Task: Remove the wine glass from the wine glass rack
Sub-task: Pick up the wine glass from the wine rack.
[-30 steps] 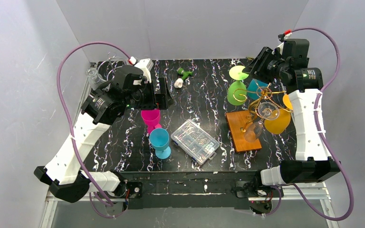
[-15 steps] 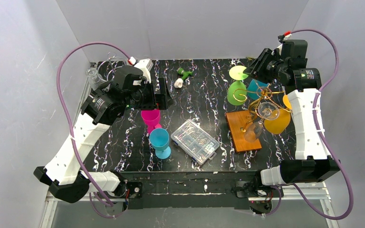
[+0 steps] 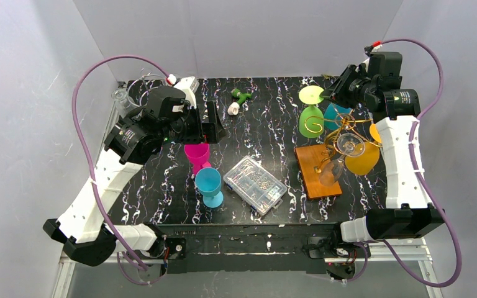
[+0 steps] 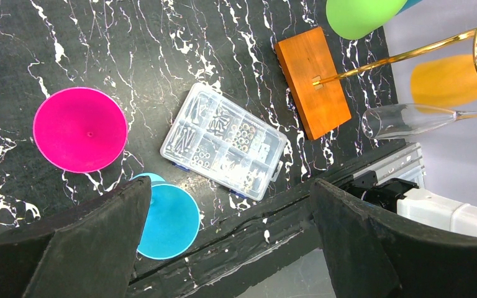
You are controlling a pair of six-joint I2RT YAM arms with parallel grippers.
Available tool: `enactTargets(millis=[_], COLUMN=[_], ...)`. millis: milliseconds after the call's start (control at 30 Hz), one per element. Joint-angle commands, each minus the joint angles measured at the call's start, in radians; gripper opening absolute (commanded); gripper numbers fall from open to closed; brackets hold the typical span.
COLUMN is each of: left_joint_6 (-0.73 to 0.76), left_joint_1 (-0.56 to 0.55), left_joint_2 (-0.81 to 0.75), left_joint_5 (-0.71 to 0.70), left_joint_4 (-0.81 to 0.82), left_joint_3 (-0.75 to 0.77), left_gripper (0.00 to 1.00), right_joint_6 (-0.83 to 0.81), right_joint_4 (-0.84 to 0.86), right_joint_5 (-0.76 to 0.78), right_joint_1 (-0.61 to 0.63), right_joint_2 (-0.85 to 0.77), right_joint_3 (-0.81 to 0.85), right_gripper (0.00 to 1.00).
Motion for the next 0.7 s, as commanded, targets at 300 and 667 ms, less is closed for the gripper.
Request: enactTargets(millis=[300,667], left_joint_6=[0.003,-0.003], left_joint_1=[-0.005,-0.004], left_joint_2=[-0.028,-0.033], left_joint_5=[-0.022,-0.019], left_joint_4=[-0.001,0.002], left_joint_3=[0.015,0.015], left_gripper=[0.99,0.99], right_joint_6=[0.031,0.086], right_joint_4=[0.061,0.118], right_joint_5=[-0.015,-0.028], right_joint_1=[-0.002,-0.002], right_joint_2=[-0.01,-0.025], right_joint_3=[-0.001,-0.014], right_gripper=[0.15,0.04])
